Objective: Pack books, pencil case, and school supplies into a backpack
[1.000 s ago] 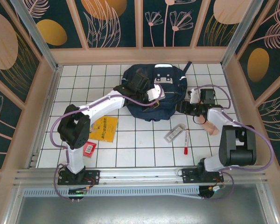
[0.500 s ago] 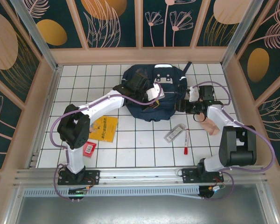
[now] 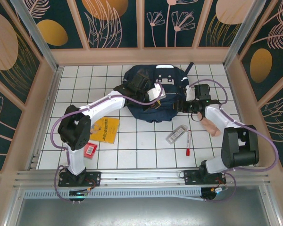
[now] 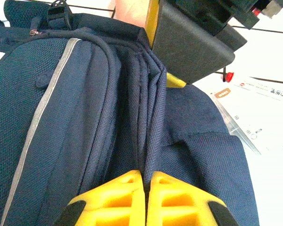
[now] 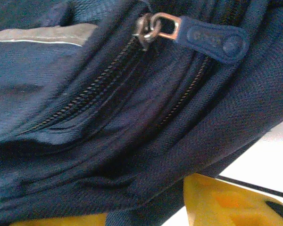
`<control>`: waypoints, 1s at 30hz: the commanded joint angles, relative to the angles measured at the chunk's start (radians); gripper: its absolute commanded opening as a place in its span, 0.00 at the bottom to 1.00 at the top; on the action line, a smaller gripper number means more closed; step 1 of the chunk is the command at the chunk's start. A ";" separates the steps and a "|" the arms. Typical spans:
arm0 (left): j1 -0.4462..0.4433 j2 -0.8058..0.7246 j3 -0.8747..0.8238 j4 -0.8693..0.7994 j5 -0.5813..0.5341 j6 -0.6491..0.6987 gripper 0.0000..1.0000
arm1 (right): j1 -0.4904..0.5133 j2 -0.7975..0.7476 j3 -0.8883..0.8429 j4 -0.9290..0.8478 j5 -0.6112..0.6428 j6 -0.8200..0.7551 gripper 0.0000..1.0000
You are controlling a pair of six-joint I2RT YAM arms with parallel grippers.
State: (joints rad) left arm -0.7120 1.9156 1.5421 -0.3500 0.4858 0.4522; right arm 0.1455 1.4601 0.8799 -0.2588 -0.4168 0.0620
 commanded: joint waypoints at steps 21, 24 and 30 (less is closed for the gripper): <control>0.017 0.006 0.037 -0.001 0.101 0.011 0.00 | -0.012 -0.050 0.023 -0.097 0.200 -0.045 0.00; 0.018 0.027 0.059 -0.013 0.081 0.015 0.00 | -0.012 -0.056 0.046 -0.170 0.108 -0.112 0.00; 0.017 0.065 0.087 0.001 0.092 0.008 0.00 | 0.102 -0.129 0.040 -0.221 -0.171 -0.284 0.00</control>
State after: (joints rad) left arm -0.7017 1.9556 1.5772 -0.3756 0.5461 0.4408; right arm 0.1780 1.4025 0.9016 -0.4198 -0.3981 -0.0982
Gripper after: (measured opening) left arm 0.017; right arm 0.041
